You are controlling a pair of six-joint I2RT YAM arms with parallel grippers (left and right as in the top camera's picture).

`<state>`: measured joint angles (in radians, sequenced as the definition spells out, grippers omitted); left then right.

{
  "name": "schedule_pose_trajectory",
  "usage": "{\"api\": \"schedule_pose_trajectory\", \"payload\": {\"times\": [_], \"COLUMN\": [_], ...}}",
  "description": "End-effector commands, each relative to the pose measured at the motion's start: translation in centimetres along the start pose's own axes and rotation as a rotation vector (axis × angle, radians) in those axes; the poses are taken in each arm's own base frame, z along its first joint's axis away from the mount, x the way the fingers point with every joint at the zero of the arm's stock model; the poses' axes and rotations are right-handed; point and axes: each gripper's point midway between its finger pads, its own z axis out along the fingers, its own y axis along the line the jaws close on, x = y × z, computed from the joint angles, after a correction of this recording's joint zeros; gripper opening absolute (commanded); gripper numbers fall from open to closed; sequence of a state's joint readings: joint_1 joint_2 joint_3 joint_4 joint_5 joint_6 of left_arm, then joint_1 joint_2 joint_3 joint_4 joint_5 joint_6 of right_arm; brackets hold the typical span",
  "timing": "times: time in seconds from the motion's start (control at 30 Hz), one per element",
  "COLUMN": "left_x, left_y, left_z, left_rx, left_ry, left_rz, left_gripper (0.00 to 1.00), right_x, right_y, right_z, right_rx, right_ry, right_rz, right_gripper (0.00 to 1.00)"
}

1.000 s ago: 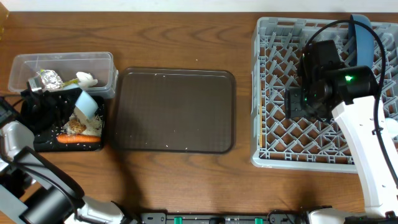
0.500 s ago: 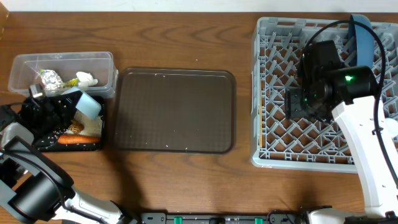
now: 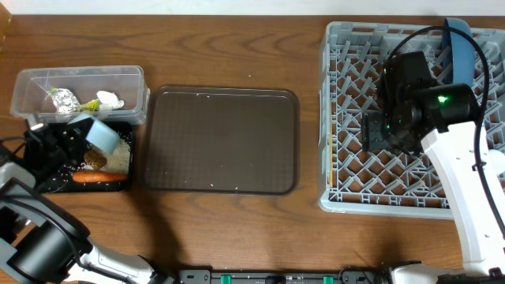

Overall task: Sort waste into correct bins and load items into the dishwasher rack
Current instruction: 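Tip the bowl over the black tray with the left gripper, dumping rice, then carry the empty bowl right and set it on the brown tray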

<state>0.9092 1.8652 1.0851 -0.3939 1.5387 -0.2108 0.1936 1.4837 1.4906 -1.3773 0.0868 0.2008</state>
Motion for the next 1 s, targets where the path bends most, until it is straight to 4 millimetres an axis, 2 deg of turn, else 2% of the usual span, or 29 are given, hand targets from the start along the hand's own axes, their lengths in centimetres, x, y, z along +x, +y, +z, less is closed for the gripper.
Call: {"api": "schedule_pose_trajectory", "payload": {"times": [0.0, 0.07, 0.13, 0.17, 0.2, 0.23, 0.27, 0.33, 0.5, 0.6, 0.7, 0.8, 0.97], "left_x": [0.1, 0.3, 0.1, 0.3, 0.0, -0.2, 0.0, 0.4, 1.4, 2.8, 4.7, 6.7, 10.7], "left_y": [0.6, -0.3, 0.3, -0.5, 0.1, 1.0, 0.9, -0.5, -0.9, -2.2, -4.4, -5.9, -5.4], "left_z": [0.1, 0.1, 0.3, 0.3, 0.4, 0.5, 0.6, 0.7, 2.2, 3.4, 4.5, 5.7, 7.9], "left_rx": [-0.020, 0.028, -0.012, 0.033, -0.002, -0.057, -0.042, 0.031, 0.032, 0.033, 0.036, -0.021, -0.268], "left_ry": [-0.003, 0.011, 0.004, 0.019, 0.007, -0.008, -0.001, 0.028, 0.077, 0.119, 0.165, 0.196, 0.241], "left_rz": [-0.063, -0.043, -0.079, -0.047, -0.020, -0.067, -0.101, -0.055, -0.055, -0.040, 0.023, 0.066, 0.143], "left_gripper": [0.06, 0.06, 0.06, 0.06, 0.06, 0.06, 0.07, 0.06, 0.06, 0.06, 0.06, 0.06, 0.06], "right_x": [0.1, 0.2, 0.5, 0.6, 0.6, 0.6, 0.6, 0.6, 0.6, 0.7, 0.7, 0.7, 0.7], "right_y": [-0.4, -0.4, -0.5, -0.5, -0.5, -0.5, -0.5, -0.5, -0.5, -0.7, -0.7, -0.7, -0.7], "right_z": [0.0, 0.0, 0.0, 0.0, 0.0, 0.0, 0.0, 0.0, 0.0, 0.0, 0.0, 0.0, 0.0], "right_rx": [0.015, 0.016, 0.018, 0.020, 0.020, 0.020, 0.020, 0.020, 0.022, 0.028, 0.028, 0.028, 0.027], "right_ry": [0.000, 0.004, 0.016, 0.019, 0.022, 0.023, 0.022, 0.023, 0.022, 0.025, 0.025, 0.025, 0.024], "right_rz": [-0.003, -0.003, -0.005, -0.005, -0.005, -0.006, -0.005, -0.006, -0.006, -0.006, -0.006, -0.006, -0.006], "right_gripper": [0.68, 0.68, 0.68, 0.68, 0.68, 0.68, 0.68, 0.68, 0.68, 0.68, 0.68, 0.68, 0.68]}}
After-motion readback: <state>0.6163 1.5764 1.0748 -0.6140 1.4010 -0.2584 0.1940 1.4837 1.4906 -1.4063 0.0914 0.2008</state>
